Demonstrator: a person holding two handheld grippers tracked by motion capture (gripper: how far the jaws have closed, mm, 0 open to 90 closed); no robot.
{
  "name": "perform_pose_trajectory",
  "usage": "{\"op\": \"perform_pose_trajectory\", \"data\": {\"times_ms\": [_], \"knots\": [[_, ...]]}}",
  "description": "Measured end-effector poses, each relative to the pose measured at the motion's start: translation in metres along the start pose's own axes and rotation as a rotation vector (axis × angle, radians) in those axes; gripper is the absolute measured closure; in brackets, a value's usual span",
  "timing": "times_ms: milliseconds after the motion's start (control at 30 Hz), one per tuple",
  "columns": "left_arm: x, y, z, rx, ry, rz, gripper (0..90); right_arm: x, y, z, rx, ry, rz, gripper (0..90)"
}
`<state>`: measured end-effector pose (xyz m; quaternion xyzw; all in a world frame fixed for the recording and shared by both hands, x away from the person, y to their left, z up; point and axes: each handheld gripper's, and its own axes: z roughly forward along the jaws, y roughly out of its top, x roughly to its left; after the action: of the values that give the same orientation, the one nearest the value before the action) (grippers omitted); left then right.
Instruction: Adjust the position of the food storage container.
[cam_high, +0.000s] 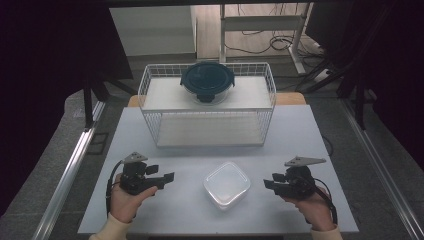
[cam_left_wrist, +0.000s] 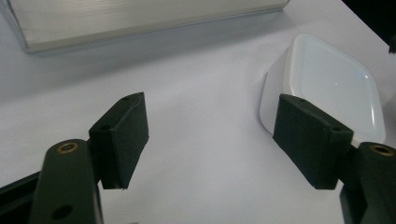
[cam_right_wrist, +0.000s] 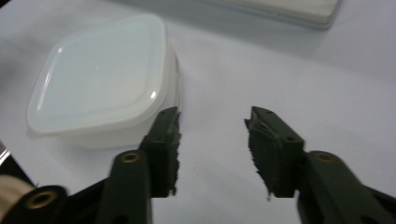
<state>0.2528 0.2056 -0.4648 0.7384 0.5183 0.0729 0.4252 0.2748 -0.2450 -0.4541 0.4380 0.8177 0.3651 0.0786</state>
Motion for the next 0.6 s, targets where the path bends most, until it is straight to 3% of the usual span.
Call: {"op": "perform_pose_trajectory", "data": {"times_ms": [300,400,600], "knots": [[0.005,0.000,-0.001,0.002,0.003,-0.008,24.7,0.011,-0.004,0.015,0.092,0.026,-0.075,82.6],[0.005,0.000,-0.001,0.000,0.006,-0.011,23.9,0.017,-0.005,0.022,0.116,0.042,-0.094,87.7],[0.006,0.001,-0.002,-0.008,0.009,-0.018,23.4,0.023,-0.005,0.029,0.126,0.051,-0.105,88.9]]}}
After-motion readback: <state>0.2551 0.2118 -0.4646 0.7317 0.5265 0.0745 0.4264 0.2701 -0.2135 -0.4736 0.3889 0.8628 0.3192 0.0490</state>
